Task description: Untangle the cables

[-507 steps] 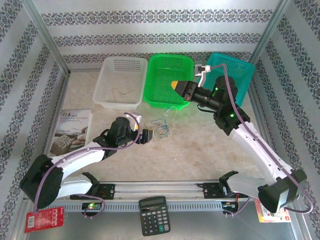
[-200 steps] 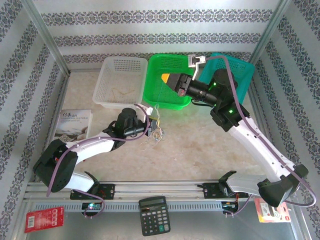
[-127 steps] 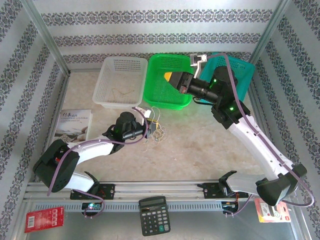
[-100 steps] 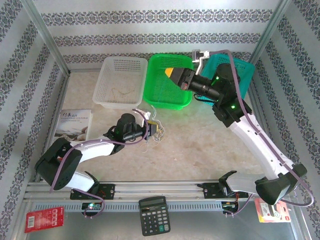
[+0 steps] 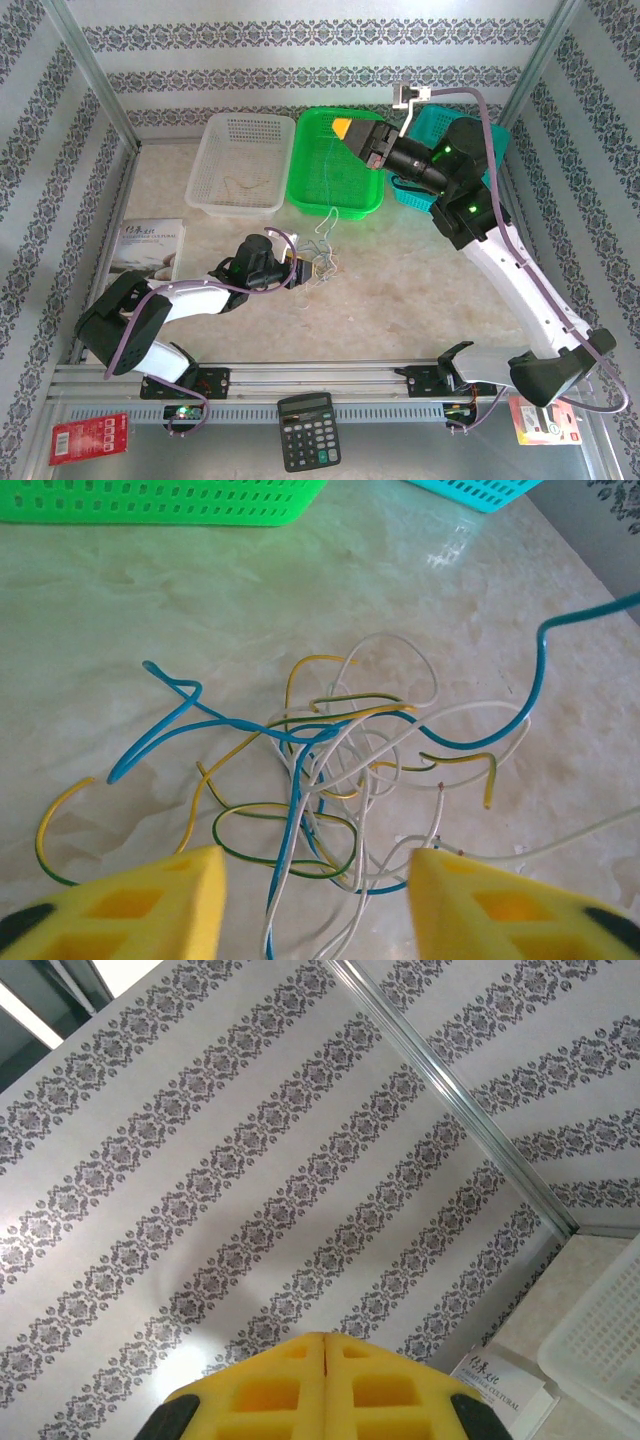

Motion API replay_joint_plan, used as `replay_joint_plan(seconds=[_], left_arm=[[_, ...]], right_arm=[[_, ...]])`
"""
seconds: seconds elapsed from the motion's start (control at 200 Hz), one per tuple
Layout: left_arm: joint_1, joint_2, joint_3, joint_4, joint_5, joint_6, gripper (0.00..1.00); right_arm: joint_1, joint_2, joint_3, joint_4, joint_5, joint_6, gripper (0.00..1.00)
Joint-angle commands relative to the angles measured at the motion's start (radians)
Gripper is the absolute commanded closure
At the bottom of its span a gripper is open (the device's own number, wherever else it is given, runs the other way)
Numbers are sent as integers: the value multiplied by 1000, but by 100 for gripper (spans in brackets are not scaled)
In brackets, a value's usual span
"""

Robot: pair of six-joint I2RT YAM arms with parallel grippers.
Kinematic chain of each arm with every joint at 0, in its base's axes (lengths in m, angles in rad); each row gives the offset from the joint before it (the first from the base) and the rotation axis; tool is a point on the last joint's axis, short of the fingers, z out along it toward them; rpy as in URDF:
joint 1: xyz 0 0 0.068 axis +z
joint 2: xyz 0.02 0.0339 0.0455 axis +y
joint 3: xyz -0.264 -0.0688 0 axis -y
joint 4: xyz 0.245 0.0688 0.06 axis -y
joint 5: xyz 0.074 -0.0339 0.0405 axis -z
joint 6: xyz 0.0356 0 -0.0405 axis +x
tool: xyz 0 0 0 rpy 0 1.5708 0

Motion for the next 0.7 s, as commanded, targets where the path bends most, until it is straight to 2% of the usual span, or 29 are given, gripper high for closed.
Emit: replay_joint_plan(seconds=[0.0,0.15,0.265,0.47,0.694], left_arm=[[16,-34,-19,-17,-4,-6,41],[16,-132,-39,-51,-4,-10,28],[16,-224,-56,-88,-3,-18,23],[15,-340,-59,-99,65,-61,23],[-4,-348,-34,-61,130,-100,23]], right_arm=[[-7,1,28,21,-26,9,100],[-2,-6,2,21,-17,2,100],[1,-8,-9,19,-10,-7,100],[12,-2,-14,16,1,-25,100],[21,0,-27,15,8,-35,100]])
